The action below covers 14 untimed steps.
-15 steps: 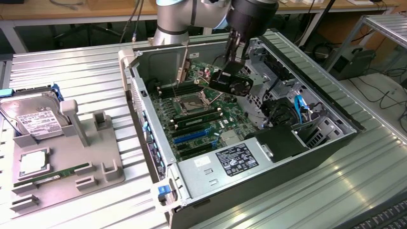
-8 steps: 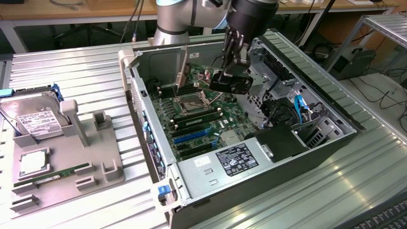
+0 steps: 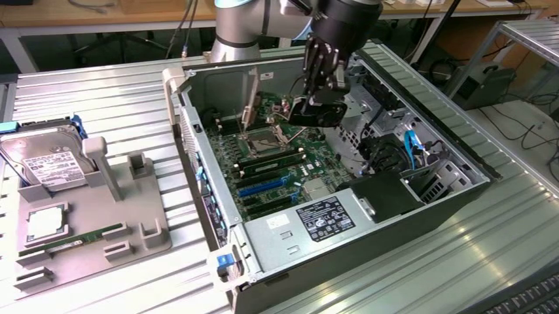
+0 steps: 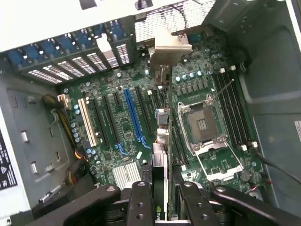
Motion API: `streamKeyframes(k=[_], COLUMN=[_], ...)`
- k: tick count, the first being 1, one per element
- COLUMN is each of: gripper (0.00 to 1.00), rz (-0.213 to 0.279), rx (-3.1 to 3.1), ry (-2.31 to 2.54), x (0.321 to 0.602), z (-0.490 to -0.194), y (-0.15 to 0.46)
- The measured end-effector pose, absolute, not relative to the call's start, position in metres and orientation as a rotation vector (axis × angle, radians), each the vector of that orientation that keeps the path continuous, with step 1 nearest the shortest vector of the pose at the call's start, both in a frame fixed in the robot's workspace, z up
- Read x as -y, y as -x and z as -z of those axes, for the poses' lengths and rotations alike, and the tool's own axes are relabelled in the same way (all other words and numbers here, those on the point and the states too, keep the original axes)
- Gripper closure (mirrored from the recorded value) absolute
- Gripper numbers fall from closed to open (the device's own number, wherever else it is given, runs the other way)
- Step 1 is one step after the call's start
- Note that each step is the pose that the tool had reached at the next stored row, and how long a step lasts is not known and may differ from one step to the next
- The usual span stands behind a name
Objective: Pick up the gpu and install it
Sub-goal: 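Insert the gpu into the slot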
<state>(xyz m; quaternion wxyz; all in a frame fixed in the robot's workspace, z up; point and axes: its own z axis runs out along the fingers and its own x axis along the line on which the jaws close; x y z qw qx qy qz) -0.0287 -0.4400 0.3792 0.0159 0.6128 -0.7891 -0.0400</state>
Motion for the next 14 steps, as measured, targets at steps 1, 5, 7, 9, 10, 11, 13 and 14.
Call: streamKeyframes(k=[1,5,7,9,10,11,13,14], gripper=[0.74,0.74,0.74,0.74,0.74,0.74,0.74,0.74], rz=[0.122,0.112,0.108,0.102,0.1,0.097,0.091,0.086], rx=[2.439,2.377,2.347,2.315,2.299,2.284,2.257,2.244], ry=[-1.927,-2.011,-2.048,-2.088,-2.107,-2.125,-2.159,-2.177], x=[0.44,0.44,0.44,0.44,0.44,0.44,0.44,0.4405], z=[-0.3792,-0.3786,-0.3783,-0.378,-0.3779,-0.3777,-0.3773,-0.377], y=[0.0287,0.0287,0.0287,0.0287,0.0287,0.0287,0.0288,0.0287])
